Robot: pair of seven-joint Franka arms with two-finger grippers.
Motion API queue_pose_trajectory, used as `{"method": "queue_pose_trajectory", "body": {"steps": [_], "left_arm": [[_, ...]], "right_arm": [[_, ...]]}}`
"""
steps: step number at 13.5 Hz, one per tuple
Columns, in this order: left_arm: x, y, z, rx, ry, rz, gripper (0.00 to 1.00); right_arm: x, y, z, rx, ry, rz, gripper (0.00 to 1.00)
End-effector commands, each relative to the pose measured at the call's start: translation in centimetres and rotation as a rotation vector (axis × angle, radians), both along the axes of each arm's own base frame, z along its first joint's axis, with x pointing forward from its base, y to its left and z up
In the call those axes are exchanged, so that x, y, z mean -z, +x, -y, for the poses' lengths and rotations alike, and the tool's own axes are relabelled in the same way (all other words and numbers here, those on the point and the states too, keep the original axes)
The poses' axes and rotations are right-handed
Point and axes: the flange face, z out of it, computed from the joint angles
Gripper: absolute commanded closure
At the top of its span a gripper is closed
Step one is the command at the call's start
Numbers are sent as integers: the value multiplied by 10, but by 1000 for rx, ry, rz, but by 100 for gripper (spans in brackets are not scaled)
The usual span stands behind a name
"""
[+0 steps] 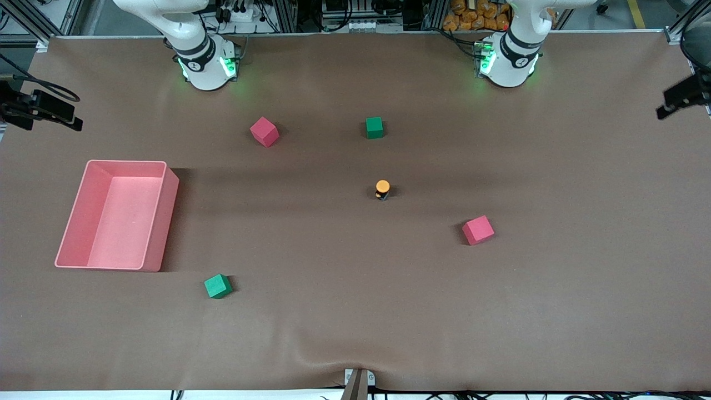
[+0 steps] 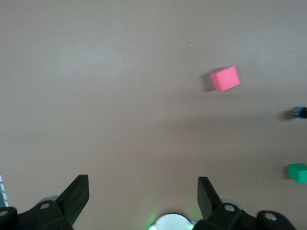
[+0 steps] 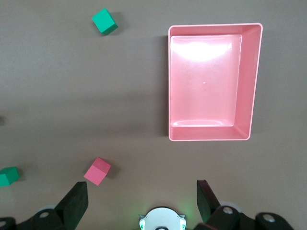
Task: Place and upright button with both arms
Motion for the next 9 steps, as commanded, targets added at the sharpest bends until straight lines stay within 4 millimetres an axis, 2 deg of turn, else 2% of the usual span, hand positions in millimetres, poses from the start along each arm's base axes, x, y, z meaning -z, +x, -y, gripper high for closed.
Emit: {"method": "queue_pose_trajectory", "body": {"steps": [1, 4, 6, 9], "left_arm": [[2, 2, -2, 18, -7, 5, 0], [6, 5, 0, -43, -12, 3, 0], [16, 5, 1, -51, -17, -17, 0], [25, 10, 11, -46, -14, -1, 0]], "right_arm": [[-7, -3, 6, -9, -5, -1, 0], [-8, -4, 4, -13, -4, -1, 0], [-8, -3, 2, -16, 0, -1, 0], [-8, -3, 2, -16, 0, -1, 0]]}}
